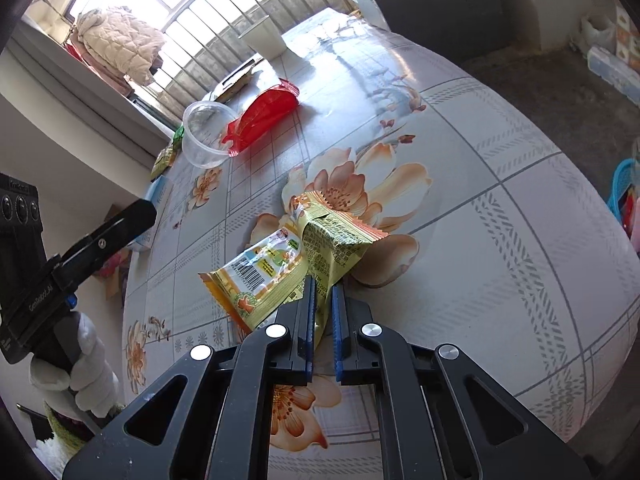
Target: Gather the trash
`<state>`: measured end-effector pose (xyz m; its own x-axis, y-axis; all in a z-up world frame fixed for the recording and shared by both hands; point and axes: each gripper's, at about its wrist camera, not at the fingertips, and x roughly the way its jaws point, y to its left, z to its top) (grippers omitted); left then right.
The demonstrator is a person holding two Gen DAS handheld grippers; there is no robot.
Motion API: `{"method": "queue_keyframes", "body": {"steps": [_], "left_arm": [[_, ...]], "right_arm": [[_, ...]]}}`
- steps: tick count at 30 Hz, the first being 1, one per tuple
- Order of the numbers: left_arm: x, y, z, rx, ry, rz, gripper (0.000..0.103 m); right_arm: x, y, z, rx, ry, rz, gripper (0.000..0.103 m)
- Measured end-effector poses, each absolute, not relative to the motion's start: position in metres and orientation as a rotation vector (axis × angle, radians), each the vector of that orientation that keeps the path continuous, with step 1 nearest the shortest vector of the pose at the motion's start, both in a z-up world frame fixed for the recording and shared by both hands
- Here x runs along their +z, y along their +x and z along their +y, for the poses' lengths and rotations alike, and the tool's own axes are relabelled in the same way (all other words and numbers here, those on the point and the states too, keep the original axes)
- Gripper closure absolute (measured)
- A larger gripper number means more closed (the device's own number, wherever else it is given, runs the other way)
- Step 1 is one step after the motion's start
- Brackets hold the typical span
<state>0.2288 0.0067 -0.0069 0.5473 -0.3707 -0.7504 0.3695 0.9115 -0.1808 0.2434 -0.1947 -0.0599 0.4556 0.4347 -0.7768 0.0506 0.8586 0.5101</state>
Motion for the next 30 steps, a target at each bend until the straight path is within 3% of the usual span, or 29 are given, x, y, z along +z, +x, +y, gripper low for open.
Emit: {"method": "queue_keyframes", "body": {"steps": [12,21,25,27,30], "left_arm": [[-0.035,0.358,-0.066,-0.365,0.439,1.007,0.04],[-0.071,0.397,-0.09,-0.299,0.61,1.119,0.04],[-0.071,0.404,-0.092,-0.29,0.605,1.132,0.053],[-0.071,0.403,-0.094,-0.298,0.61,1.136,0.068],[-0.069,0.397,-0.101,-0.308,0.617,1.13,0.081]], "right_arm": [[-0.065,0.237,-0.225,0.256,0.569,1.051,0.097],[-0.068,0.234,-0.234,0.288,0.606,1.04,0.097],[-0.07,0.232,-0.24,0.292,0.618,1.033,0.097],[-0.071,0.232,-0.242,0.291,0.625,1.029,0.097],[-0.072,0.231,-0.245,0.291,0.635,1.025,0.097]]}}
